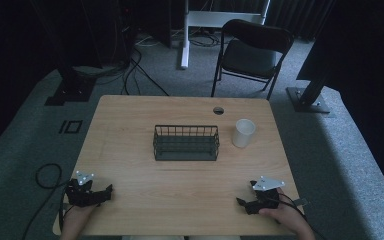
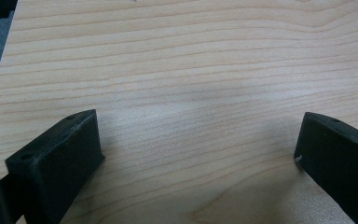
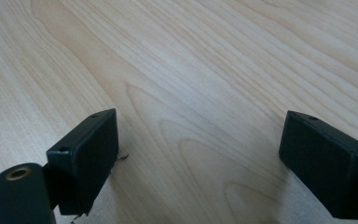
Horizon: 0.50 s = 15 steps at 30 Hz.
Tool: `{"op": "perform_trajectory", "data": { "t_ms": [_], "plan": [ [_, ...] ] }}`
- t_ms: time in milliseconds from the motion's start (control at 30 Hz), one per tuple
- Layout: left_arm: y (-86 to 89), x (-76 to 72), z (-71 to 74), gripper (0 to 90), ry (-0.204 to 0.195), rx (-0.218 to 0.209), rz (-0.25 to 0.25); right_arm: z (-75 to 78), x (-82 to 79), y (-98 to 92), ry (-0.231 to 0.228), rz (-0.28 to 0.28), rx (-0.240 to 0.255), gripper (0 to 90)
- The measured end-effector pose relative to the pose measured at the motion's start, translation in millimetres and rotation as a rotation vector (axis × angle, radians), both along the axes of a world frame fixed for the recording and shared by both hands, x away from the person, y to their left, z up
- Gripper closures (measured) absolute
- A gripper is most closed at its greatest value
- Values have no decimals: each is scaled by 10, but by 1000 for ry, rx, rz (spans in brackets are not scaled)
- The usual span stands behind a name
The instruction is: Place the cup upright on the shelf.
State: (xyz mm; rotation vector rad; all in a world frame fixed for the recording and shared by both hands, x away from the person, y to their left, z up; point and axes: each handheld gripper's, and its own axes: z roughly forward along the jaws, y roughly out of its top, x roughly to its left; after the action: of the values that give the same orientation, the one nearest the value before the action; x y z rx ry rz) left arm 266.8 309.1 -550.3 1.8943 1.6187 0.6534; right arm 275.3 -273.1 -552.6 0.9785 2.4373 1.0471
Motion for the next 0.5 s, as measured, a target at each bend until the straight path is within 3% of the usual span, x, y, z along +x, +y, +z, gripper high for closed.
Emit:
{"op": "perform_trajectory", "data": {
  "t_ms": [233,500],
  "plan": [
    [0,0,0,7,0,0,-1,2,55,15,3,-23,12,116],
    [0,0,0,7,0,0,-1,19,150,-11,-17,-101,56,116]
  ]
}}
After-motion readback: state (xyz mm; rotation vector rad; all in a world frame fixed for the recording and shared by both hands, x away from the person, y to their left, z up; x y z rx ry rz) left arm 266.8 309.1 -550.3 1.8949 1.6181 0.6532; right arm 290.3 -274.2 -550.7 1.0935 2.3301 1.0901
